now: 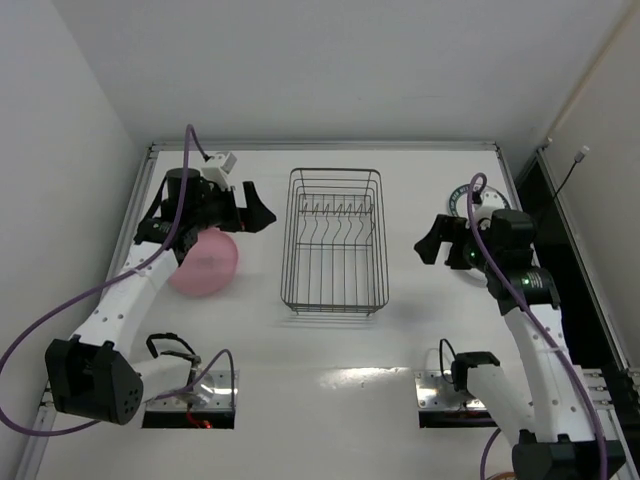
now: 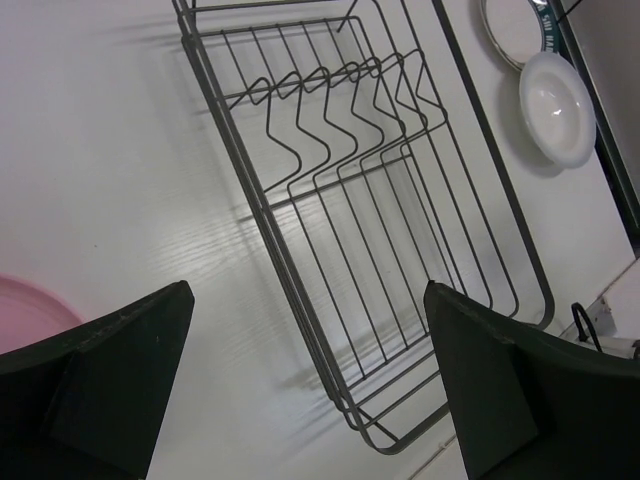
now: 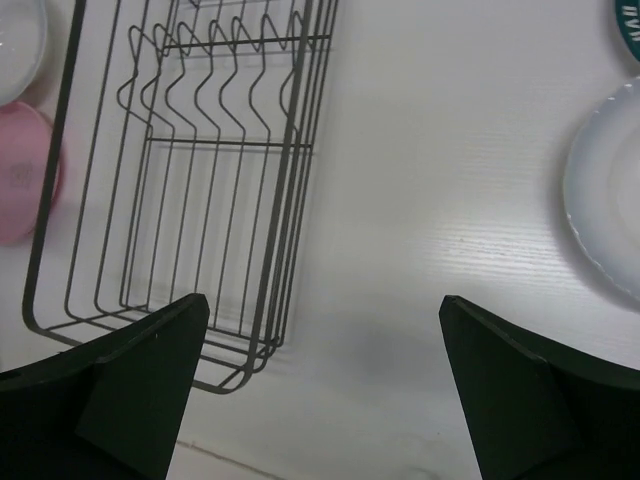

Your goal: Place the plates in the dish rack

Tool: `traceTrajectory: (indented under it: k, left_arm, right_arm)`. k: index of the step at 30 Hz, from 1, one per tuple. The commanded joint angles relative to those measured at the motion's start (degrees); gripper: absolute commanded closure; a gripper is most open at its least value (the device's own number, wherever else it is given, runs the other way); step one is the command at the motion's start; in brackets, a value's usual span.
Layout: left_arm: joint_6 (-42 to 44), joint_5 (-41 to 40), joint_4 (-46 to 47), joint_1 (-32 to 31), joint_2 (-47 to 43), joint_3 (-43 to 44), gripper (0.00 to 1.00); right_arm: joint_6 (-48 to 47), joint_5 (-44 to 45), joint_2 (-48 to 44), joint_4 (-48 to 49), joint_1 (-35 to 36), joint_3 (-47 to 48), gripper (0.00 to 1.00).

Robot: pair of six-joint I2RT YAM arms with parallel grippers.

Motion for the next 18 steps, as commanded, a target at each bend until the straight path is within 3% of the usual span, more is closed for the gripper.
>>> traceTrajectory:
  k: [1, 6, 10, 13, 16, 18]
  left_arm:
    - [-0.87, 2.99, 2.28, 0.47, 0.98, 0.28, 0.0]
    - [-0.25, 4.3, 1.75, 0.47, 0.98, 0.28, 0.0]
    - [-0.25, 5.01, 1.75, 0.47, 0.98, 0.28, 0.0]
    - [0.27, 5.63, 1.75, 0.47, 1.6, 0.28, 0.0]
    - [0.28, 5.63, 1.75, 0.47, 2.12, 0.28, 0.0]
    - [0.28, 5.63, 1.23, 0.47, 2.73, 0.28, 0.0]
  right_arm:
    - [0.21, 6.32, -1.36, -4.38, -0.31, 2.87, 0.0]
    - [-0.67, 14.4, 2.41, -8.34, -0.83, 3.93, 0.0]
    - [10.0, 19.69, 3.64, -4.22, -2.42, -0.98, 0.0]
    - [12.07, 16.01, 6.09, 0.35, -4.88, -2.48, 0.0]
    - [13.66, 17.68, 10.93, 0.89, -9.7, -2.48, 0.0]
    - [14.19, 13.31, 12.86, 4.56, -15.04, -4.66, 0.0]
